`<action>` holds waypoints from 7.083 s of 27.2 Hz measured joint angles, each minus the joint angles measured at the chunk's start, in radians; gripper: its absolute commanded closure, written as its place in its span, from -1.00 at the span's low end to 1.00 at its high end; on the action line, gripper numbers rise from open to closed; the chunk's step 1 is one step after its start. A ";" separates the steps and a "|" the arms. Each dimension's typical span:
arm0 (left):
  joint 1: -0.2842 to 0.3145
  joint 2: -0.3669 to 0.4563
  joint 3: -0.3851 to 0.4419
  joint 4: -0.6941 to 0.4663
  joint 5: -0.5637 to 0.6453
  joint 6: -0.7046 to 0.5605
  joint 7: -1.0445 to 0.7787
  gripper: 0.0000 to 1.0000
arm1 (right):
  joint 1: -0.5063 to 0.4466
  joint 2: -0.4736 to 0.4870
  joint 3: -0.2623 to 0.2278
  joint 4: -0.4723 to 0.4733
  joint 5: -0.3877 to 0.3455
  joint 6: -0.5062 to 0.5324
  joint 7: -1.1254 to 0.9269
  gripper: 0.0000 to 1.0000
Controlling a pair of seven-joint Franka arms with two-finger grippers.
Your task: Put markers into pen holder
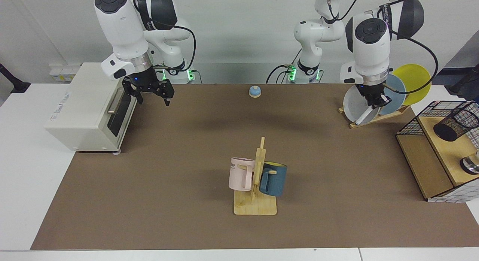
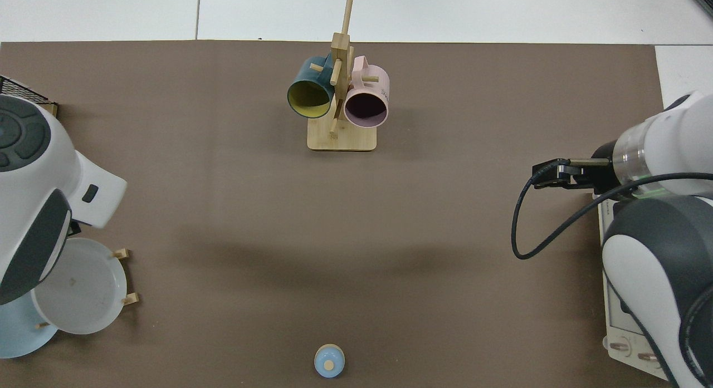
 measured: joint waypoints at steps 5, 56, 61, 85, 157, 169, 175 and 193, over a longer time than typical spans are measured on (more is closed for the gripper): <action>0.021 0.017 0.001 0.042 0.126 -0.030 0.134 1.00 | 0.000 0.001 0.000 -0.006 0.000 0.000 0.000 -1.00; 0.429 0.049 0.004 0.070 0.382 0.376 0.961 1.00 | -0.002 0.022 0.001 -0.101 0.036 0.079 0.000 -1.00; 0.431 0.048 0.004 0.044 0.383 0.400 0.948 1.00 | -0.002 0.023 0.001 -0.102 0.036 0.085 0.000 -1.00; 0.441 0.049 0.004 -0.011 0.383 0.435 0.883 -1.00 | -0.005 0.023 0.002 -0.108 0.036 0.097 0.000 -1.00; 0.434 0.028 -0.230 0.123 -0.577 0.140 -0.972 -1.00 | -0.057 -0.002 0.005 0.000 0.056 0.001 -0.138 -1.00; 0.401 0.007 -0.232 0.128 -0.578 0.110 -0.996 -1.00 | -0.057 -0.002 0.005 0.000 0.056 0.001 -0.138 -1.00; 0.242 0.001 -0.085 0.128 -0.578 0.110 -0.997 -1.00 | -0.057 -0.002 0.006 0.000 0.056 0.001 -0.138 -1.00; -0.131 -0.021 0.235 0.125 -0.553 0.109 -0.990 -1.00 | -0.057 -0.002 0.006 0.000 0.056 0.001 -0.138 -1.00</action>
